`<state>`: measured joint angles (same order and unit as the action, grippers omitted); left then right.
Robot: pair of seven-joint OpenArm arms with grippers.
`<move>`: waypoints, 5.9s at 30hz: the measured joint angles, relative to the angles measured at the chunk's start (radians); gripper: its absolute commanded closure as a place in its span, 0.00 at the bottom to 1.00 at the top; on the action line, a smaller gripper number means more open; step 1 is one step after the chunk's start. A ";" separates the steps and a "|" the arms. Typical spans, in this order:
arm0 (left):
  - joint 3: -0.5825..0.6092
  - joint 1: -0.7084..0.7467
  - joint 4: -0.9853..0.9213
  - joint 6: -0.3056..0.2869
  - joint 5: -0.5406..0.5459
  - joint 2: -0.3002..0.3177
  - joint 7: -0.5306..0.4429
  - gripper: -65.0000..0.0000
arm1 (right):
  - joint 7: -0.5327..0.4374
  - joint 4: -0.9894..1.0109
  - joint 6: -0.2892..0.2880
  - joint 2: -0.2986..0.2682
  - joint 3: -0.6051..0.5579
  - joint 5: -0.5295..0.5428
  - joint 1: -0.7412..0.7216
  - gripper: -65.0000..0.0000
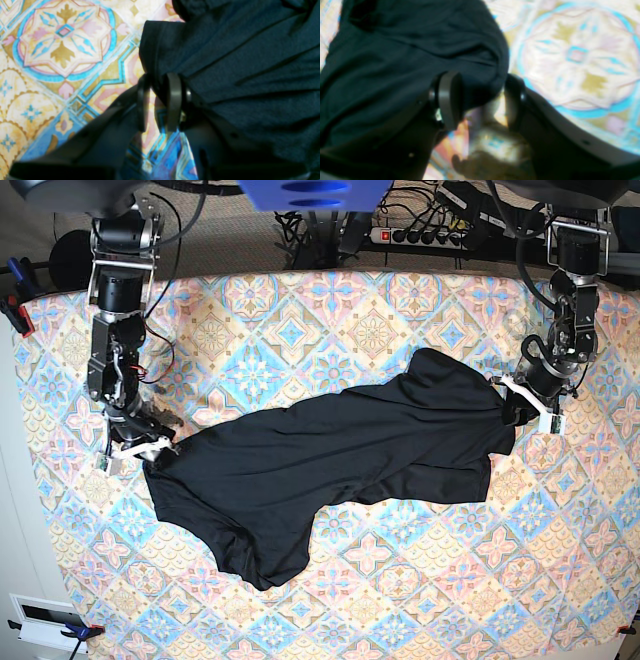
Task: Layout the t-shirt on the table in an organized manner, then fold the t-shirt properly
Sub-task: 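Stretch the shirt taut between both grippers, right gripper pulling outward, then release the shirt and move both grippers to its sleeve and hem edges, then grasp the shirt edges with both grippers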
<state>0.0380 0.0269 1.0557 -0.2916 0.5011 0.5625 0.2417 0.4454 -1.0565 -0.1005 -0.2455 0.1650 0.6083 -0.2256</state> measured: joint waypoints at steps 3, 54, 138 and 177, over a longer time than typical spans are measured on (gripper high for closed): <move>0.000 0.000 0.000 0.000 0.000 0.000 0.000 0.81 | 0.002 0.000 0.000 0.008 0.001 0.002 -0.002 0.58; -0.006 0.017 0.062 0.045 -0.031 -0.020 0.032 0.79 | 0.095 -0.395 -0.091 -0.071 0.384 0.112 0.352 0.88; -0.353 -0.369 -0.052 0.201 0.056 -0.270 0.556 0.55 | 0.239 -0.493 -0.083 -0.057 -0.243 -0.295 0.015 0.69; -0.359 -0.373 -0.123 0.150 0.074 -0.446 0.304 0.55 | 0.237 -0.494 -0.082 -0.040 -0.244 -0.294 0.074 0.69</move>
<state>-0.3214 -0.3462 0.9325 -0.1421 0.5751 0.1165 0.5453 0.6823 -1.5505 -0.1825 -0.2852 -0.0788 0.3138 -0.1513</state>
